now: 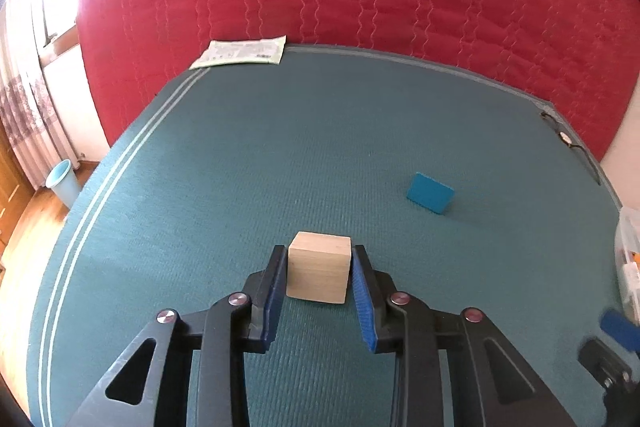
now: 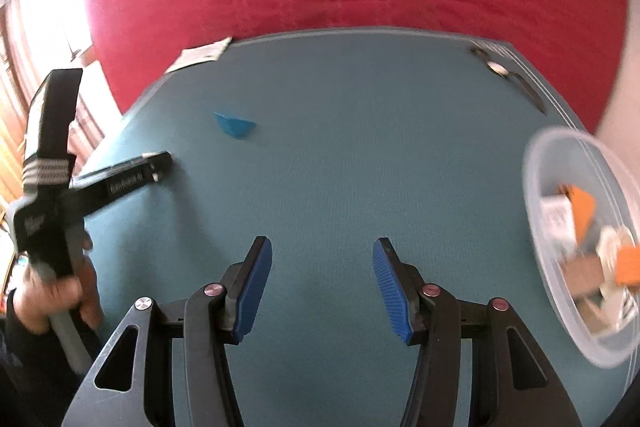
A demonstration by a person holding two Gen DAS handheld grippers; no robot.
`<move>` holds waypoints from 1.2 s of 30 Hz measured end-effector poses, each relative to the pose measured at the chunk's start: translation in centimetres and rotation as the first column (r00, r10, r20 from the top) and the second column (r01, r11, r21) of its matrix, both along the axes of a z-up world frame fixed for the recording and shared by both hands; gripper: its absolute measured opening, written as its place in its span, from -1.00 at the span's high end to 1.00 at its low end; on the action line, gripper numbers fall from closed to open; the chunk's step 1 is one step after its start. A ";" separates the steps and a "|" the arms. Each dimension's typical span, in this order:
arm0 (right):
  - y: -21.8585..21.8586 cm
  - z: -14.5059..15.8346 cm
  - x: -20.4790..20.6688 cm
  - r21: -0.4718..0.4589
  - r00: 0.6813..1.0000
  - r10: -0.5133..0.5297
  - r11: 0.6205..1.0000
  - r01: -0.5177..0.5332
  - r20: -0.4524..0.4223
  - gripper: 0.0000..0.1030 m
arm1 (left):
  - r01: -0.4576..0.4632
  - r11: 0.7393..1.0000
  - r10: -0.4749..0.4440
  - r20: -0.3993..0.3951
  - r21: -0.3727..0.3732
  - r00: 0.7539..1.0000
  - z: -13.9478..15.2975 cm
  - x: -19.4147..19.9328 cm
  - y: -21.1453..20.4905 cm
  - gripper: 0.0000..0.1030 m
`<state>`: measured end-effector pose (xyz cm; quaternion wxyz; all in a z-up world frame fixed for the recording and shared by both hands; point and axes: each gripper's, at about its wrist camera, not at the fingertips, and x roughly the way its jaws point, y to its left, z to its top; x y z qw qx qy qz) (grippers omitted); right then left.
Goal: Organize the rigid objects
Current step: 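Close left tool on the beige wooden cube, then close right tool on the blue wedge while left tool holds the beige cube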
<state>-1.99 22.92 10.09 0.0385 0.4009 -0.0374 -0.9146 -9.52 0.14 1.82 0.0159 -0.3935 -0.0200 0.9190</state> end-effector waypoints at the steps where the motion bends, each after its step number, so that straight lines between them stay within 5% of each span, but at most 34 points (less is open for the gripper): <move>1: -0.7 0.1 -0.5 0.009 1.000 0.014 1.000 -0.014 -0.010 -0.05 | -0.003 1.000 0.003 -0.008 0.003 1.000 0.2 0.2 -0.2 0.36; 20: -7.3 -2.0 -12.5 -0.146 0.993 0.112 0.983 -0.108 0.020 -0.05 | -0.092 0.995 0.094 -0.048 0.032 0.994 1.3 1.8 -2.5 0.35; 29: -9.2 -2.3 -15.5 -0.068 0.995 0.099 0.993 -0.100 -0.010 -0.04 | -0.096 0.995 0.097 -0.047 0.032 0.994 1.2 1.8 -2.6 0.35; 36: -9.1 -2.2 -15.7 -0.027 0.996 0.084 0.996 -0.084 -0.016 0.20 | -0.084 0.996 0.085 -0.040 0.028 0.996 1.0 1.8 -2.4 0.35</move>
